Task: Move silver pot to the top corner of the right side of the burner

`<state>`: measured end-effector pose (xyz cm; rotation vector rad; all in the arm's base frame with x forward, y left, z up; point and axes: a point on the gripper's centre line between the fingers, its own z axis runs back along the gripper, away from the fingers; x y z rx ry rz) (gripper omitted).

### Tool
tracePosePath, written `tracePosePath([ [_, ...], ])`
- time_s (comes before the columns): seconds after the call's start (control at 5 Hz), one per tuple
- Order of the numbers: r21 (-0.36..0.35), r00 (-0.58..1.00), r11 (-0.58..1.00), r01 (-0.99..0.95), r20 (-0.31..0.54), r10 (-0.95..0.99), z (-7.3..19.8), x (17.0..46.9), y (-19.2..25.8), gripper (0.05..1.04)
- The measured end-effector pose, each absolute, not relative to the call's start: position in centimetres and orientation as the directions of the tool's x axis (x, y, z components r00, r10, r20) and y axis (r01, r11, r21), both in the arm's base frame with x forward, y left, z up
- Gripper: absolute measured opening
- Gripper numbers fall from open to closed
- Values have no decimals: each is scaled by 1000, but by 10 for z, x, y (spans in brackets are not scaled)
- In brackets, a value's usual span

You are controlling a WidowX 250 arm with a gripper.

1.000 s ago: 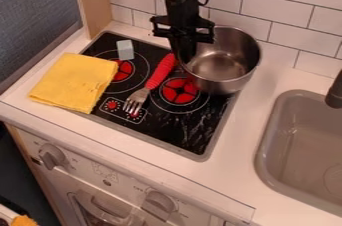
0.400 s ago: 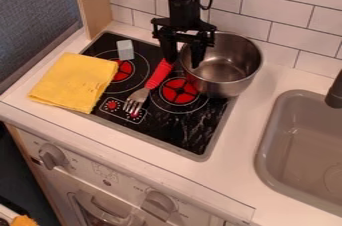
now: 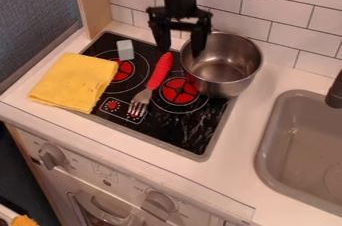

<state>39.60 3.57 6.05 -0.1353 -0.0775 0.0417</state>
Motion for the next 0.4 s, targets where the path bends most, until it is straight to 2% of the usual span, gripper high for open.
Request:
tracePosePath([
  [0.2, -169, 993, 985, -24, 111, 43, 77, 394, 30, 1000],
  [0.4, -189, 982, 982, 16, 188, 20, 105, 388, 34, 1000],
])
